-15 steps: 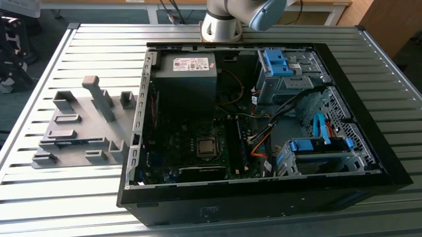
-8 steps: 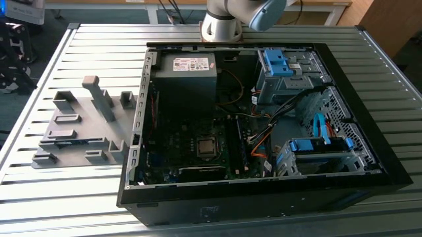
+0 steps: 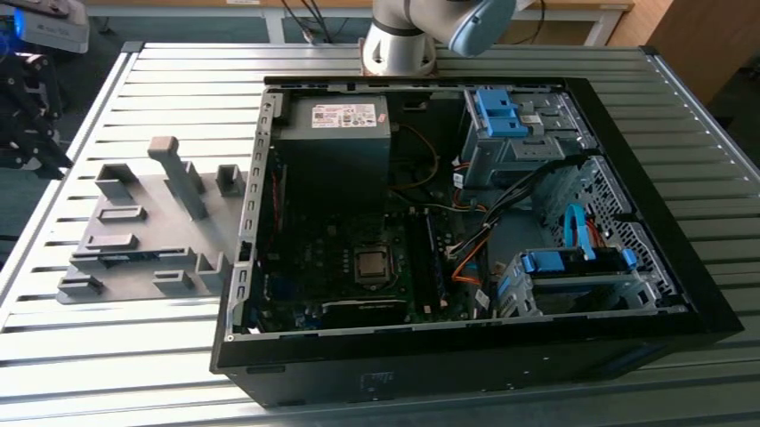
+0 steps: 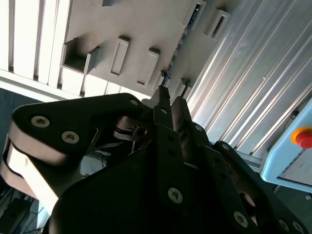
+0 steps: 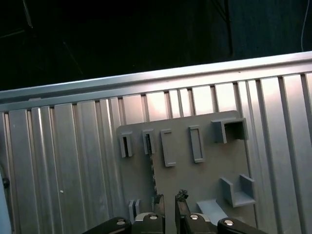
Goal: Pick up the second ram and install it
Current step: 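Pick up the second ram and move it above second insertion slot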
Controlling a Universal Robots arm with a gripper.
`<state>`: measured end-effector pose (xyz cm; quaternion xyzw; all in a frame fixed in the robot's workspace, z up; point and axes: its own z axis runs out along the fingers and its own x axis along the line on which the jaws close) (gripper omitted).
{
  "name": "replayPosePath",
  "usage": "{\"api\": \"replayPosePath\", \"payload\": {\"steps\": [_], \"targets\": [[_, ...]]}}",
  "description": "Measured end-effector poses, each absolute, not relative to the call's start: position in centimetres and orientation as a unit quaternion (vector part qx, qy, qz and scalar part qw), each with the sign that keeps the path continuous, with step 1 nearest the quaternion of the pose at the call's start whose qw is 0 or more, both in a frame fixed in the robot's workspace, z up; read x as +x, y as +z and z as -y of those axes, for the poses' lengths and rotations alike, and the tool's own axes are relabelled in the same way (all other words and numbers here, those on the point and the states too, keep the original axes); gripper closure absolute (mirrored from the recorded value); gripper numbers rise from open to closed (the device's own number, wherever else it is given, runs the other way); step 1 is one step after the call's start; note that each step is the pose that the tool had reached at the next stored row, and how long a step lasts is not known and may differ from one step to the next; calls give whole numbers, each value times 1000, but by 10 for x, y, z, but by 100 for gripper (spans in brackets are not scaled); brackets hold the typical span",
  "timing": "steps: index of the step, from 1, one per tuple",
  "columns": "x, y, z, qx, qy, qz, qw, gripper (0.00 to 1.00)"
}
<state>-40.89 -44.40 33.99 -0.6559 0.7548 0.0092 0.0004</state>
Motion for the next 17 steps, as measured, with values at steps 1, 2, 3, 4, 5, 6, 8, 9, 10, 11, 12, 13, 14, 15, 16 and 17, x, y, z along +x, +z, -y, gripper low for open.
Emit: {"api": "replayPosePath", "payload": {"steps": [1, 2, 3, 4, 5, 6, 8, 9, 10, 11, 12, 13, 14, 15, 16, 17], "targets": [[-409, 339, 444, -659, 9, -752, 0, 76], [-409, 337, 445, -661, 9, -751, 0, 76], [-409, 335, 445, -661, 9, -751, 0, 76], [-409, 334, 446, -661, 9, -750, 0, 76], [-409, 332, 446, -661, 9, -750, 0, 76], [-409, 330, 447, -662, 9, -749, 0, 76], [-409, 328, 447, -666, 9, -746, 0, 76], [-409, 327, 448, -668, 9, -744, 0, 76], [-409, 325, 448, -670, 9, -742, 0, 75], [-409, 324, 448, -671, 9, -741, 0, 75], [-409, 323, 448, -672, 9, -740, 0, 69], [-410, 322, 449, -673, 10, -740, 1, 69], [-410, 321, 449, -673, 10, -739, 1, 69], [-410, 320, 449, -674, 10, -739, 1, 69], [-410, 319, 449, -674, 10, -739, 1, 69], [-410, 319, 449, -674, 10, -739, 1, 69]]}}
